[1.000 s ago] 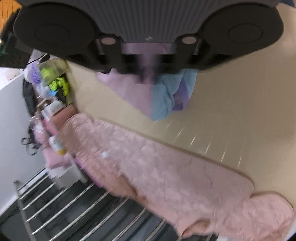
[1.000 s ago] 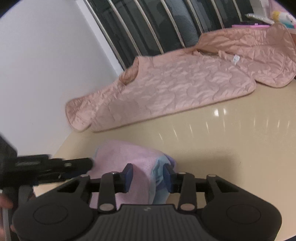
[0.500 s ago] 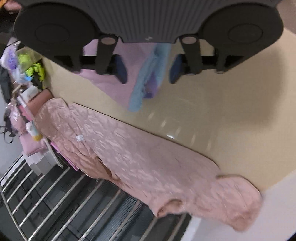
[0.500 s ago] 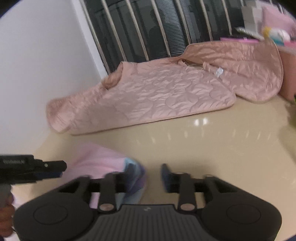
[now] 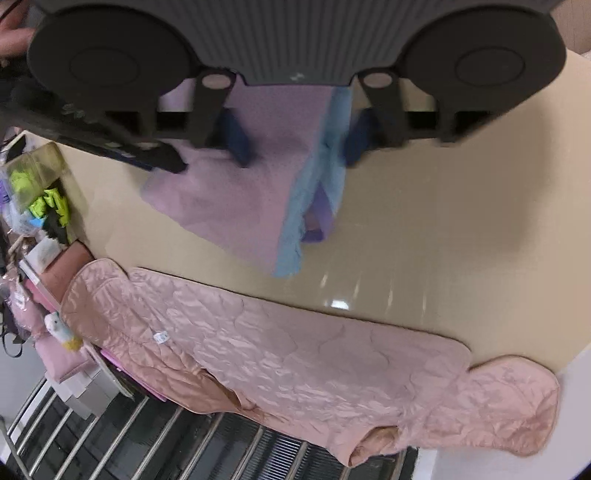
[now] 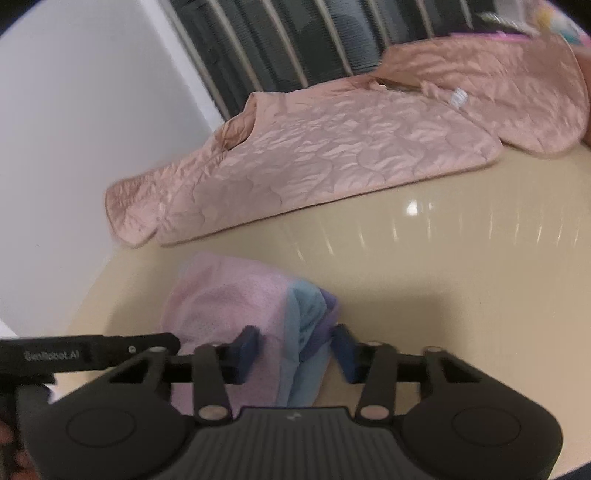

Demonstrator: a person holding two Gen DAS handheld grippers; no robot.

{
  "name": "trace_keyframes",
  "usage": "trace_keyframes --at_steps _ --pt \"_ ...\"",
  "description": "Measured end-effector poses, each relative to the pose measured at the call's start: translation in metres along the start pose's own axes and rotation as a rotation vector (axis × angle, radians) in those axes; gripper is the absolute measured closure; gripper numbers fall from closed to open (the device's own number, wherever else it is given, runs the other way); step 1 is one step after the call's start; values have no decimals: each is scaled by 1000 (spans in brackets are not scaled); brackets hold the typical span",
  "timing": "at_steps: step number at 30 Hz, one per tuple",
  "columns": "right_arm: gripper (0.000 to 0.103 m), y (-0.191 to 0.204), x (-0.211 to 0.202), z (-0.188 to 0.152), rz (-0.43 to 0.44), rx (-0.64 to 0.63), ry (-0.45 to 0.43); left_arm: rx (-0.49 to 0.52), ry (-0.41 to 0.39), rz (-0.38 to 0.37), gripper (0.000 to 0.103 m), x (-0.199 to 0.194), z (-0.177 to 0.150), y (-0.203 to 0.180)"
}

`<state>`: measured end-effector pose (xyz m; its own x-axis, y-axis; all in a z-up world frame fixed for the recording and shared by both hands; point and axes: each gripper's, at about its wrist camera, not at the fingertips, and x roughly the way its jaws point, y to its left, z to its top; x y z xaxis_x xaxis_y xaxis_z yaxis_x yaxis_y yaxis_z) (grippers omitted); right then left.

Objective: Fold clothes

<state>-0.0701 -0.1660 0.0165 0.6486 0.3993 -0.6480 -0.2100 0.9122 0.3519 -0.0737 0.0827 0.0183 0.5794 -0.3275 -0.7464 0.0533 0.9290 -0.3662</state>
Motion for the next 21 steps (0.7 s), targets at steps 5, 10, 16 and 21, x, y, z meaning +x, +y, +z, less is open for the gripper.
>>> trace_keyframes --at_steps 5,10,16,21 --pt "90 8 4 1 -15 -45 -9 -41 -30 -11 88 -2 -4 -3" --pt "94 -4 -15 15 9 13 -63 -73 -45 -63 97 -13 3 -7" --pt "95 -11 -29 38 -27 -50 -122 -4 -112 -107 99 -14 18 -47" --pt "95 -29 -40 61 -76 -88 -168 34 -128 -142 99 0 30 -80"
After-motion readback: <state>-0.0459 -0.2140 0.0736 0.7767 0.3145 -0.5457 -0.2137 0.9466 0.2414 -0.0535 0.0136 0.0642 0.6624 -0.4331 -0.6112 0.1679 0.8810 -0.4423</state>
